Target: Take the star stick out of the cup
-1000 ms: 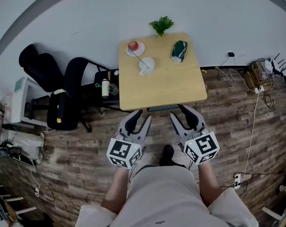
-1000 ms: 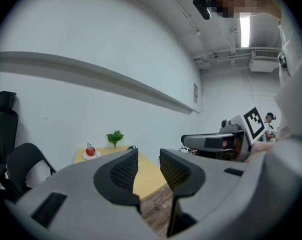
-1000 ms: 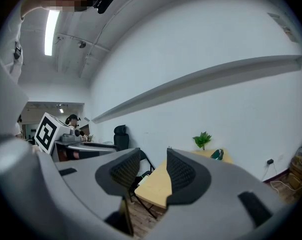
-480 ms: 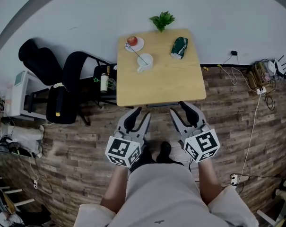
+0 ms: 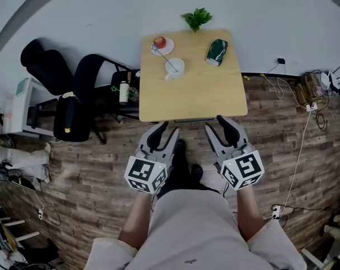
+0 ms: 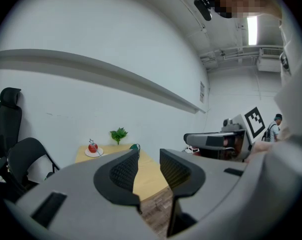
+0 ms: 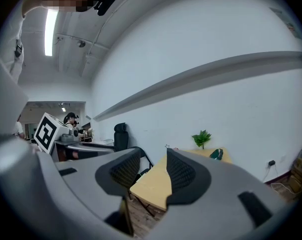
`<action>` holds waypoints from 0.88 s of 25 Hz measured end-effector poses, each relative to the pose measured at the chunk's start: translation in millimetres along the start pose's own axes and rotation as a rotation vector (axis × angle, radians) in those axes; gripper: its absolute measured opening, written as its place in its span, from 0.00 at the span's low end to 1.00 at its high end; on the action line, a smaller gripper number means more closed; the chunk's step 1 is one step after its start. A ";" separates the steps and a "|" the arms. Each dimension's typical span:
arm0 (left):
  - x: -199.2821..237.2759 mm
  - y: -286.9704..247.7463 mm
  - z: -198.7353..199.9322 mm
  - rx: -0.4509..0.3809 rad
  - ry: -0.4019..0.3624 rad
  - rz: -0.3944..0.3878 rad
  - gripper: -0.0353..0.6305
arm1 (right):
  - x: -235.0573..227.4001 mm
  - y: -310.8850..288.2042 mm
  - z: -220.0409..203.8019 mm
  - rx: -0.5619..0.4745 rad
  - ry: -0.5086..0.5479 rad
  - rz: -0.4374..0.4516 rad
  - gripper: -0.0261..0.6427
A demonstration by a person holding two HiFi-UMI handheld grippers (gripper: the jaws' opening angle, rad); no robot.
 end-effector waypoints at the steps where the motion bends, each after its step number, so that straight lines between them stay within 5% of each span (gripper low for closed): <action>1: 1.6 -3.9 0.8 -0.001 0.003 -0.003 0.22 | -2.7 -0.8 0.1 0.004 0.001 -0.005 0.26; 22: 88.1 -128.9 56.3 -0.053 0.038 -0.052 0.22 | -83.3 -104.4 52.6 0.015 0.056 -0.067 0.26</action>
Point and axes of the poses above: the fingertips, and each gripper's own axes: y backward along the fingers, x to its left, z out of its top, the point moved 1 cm from there along y, backward along the fingers, and after that the axes turned 14 degrees about z, right-handed, at the moved point
